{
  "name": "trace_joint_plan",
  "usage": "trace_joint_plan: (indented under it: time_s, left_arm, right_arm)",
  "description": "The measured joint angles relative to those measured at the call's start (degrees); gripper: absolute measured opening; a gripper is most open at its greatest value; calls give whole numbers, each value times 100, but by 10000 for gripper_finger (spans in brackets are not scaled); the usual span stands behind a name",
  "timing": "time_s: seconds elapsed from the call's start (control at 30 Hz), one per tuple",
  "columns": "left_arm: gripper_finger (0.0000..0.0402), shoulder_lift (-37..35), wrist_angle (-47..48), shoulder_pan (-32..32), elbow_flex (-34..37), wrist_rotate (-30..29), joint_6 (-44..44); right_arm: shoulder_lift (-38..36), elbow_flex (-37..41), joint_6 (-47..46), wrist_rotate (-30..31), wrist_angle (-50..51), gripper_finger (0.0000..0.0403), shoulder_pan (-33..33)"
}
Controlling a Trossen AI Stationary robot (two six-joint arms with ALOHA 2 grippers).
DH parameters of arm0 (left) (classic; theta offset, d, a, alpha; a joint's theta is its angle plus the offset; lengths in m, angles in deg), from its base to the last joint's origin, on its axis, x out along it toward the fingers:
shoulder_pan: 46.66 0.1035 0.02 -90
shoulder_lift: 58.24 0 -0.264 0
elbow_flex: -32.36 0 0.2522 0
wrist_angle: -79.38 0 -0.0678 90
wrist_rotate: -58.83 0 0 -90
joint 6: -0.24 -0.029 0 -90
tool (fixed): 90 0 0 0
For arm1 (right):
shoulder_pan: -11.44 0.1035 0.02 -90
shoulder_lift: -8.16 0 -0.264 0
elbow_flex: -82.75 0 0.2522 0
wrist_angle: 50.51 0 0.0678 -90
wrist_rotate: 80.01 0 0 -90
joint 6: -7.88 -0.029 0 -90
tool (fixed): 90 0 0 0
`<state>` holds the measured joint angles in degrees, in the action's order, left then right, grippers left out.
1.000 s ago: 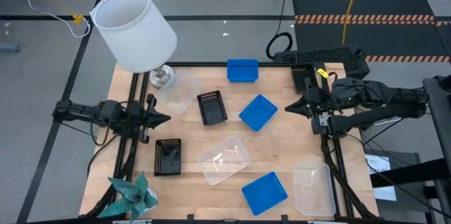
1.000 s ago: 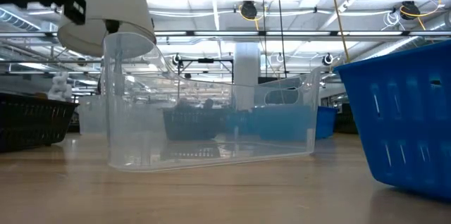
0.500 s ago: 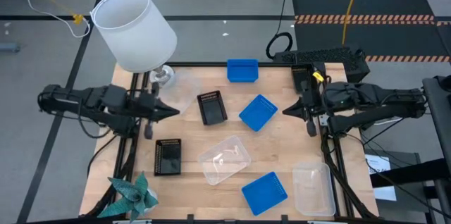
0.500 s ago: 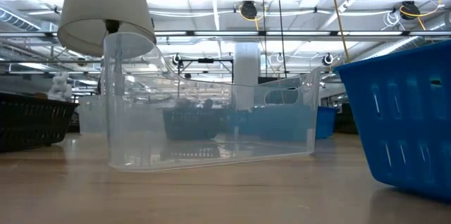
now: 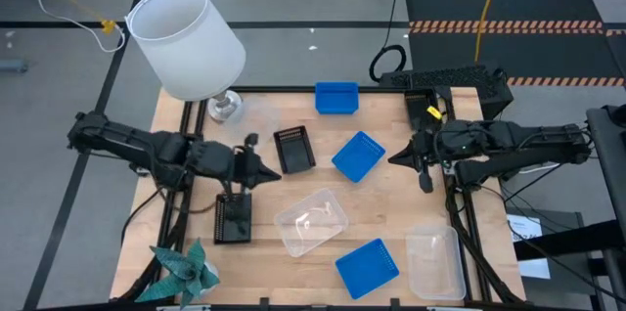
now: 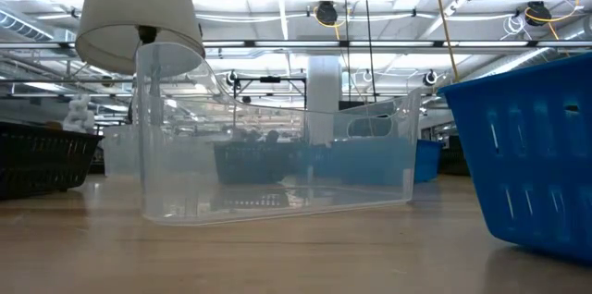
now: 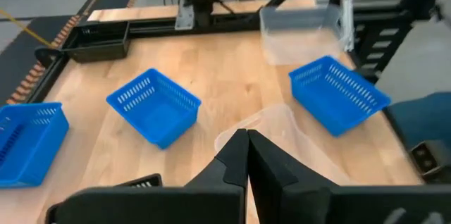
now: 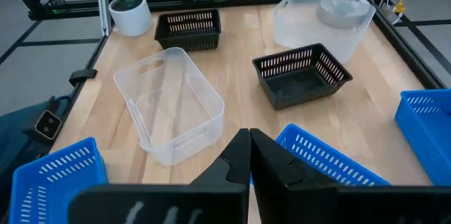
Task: Stack baskets by color
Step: Stack the middle blue bin on top of the top blue bin
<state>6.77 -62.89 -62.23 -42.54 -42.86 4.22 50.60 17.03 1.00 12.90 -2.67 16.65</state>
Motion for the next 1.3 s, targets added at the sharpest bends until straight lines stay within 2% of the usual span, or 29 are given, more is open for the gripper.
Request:
trace_joint_plan:
  time_s: [0.33,0.57,0.93,1.03,1.3]
  left_arm:
    - [16,563,-411,30,-2,-109,-521]
    - [16,629,-461,149,-2,-114,-429]
    - [17,629,-507,169,-2,-127,-357]
    - [17,629,-507,169,-2,-130,-355]
    - [17,629,-614,169,-2,-135,-429]
  right_arm:
    - [3,1107,-114,-1,-1419,0,0]
    - [208,1178,405,31,-1584,0,0]
    - [1577,1180,1045,28,-1471,1,0]
    - [1906,1180,1245,179,-1477,14,-5]
    - [2542,1180,1465,158,-1475,80,-254]
